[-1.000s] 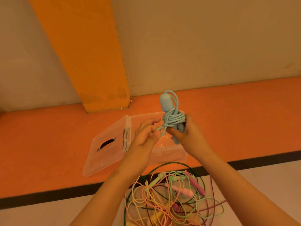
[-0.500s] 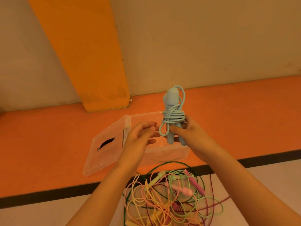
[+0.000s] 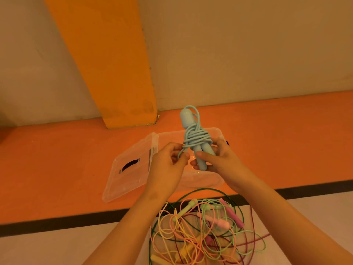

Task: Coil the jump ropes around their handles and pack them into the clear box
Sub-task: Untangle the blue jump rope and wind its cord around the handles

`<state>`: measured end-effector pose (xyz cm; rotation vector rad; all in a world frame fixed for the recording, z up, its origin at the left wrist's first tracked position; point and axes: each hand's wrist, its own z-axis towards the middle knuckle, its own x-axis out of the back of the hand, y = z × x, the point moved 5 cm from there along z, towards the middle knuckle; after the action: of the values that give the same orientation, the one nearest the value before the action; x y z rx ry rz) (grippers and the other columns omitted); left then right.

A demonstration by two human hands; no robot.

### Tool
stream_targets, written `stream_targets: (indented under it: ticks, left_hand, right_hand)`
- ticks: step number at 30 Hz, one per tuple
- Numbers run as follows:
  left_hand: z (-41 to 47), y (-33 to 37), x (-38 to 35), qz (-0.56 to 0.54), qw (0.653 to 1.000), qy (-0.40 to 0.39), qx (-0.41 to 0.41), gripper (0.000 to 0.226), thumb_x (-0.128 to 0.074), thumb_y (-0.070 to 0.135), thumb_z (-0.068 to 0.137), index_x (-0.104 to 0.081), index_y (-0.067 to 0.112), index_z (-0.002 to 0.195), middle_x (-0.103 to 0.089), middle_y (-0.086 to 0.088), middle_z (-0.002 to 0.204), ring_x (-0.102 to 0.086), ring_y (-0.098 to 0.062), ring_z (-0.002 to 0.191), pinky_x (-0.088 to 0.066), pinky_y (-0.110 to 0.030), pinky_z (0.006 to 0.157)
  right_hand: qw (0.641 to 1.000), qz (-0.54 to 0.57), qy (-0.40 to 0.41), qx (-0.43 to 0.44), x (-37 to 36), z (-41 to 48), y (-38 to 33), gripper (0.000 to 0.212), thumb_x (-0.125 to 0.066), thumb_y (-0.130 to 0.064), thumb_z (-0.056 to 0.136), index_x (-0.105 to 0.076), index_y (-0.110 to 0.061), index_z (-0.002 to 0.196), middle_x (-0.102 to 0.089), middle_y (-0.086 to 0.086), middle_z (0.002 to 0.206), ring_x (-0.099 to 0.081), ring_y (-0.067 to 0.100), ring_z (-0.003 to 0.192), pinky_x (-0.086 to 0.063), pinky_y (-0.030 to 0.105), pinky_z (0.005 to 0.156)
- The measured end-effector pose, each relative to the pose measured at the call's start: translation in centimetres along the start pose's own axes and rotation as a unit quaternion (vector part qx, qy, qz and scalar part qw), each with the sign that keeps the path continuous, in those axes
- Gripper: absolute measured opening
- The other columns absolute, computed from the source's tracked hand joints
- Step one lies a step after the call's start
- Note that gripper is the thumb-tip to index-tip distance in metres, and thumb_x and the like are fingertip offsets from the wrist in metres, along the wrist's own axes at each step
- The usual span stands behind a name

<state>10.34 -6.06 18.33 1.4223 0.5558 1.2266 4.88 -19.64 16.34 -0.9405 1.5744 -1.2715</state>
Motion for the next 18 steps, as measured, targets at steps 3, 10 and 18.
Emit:
stream_targets:
  ticks: [3, 10, 18]
  left_hand:
    - [-0.1, -1.1, -1.0, 0.127, 0.990, -0.058, 0.010, 0.012, -0.045, 0.011, 0.097, -0.057, 0.014, 0.097, -0.065, 0.000, 0.083, -0.065, -0.021, 0.079, -0.051, -0.037, 0.074]
    - [-0.1, -0.2, -1.0, 0.068, 0.990, -0.124, 0.000, 0.028, -0.033, 0.012, 0.102, -0.053, 0.016, 0.083, -0.055, 0.003, 0.061, -0.057, -0.017, 0.064, -0.048, -0.036, 0.072]
    - [-2.2, 2.4, -0.3, 0.012, 0.988, -0.125, -0.089, 0.026, -0.034, 0.009, 0.102, -0.053, 0.012, 0.085, -0.054, 0.004, 0.061, -0.054, -0.016, 0.063, -0.046, -0.030, 0.071]
  right_hand:
    - [0.997, -0.071, 0.020, 0.015, -0.4, 0.2, 0.6, 0.043, -0.059, -0.005, 0.090, -0.040, -0.011, 0.128, -0.059, 0.011, 0.101, -0.064, 0.015, 0.066, -0.057, 0.030, 0.070]
    - [0.981, -0.146, 0.115, 0.059, -0.5, 0.7, 1.2, 0.035, -0.054, -0.005, 0.092, -0.042, -0.007, 0.124, -0.057, 0.000, 0.080, -0.054, 0.011, 0.056, -0.049, 0.034, 0.060]
    - [0.966, -0.203, 0.104, 0.124, -1.9, -0.1, -0.6, 0.008, -0.051, -0.012, 0.095, -0.045, -0.015, 0.100, -0.053, -0.003, 0.066, -0.050, -0.005, 0.049, -0.038, 0.013, 0.049]
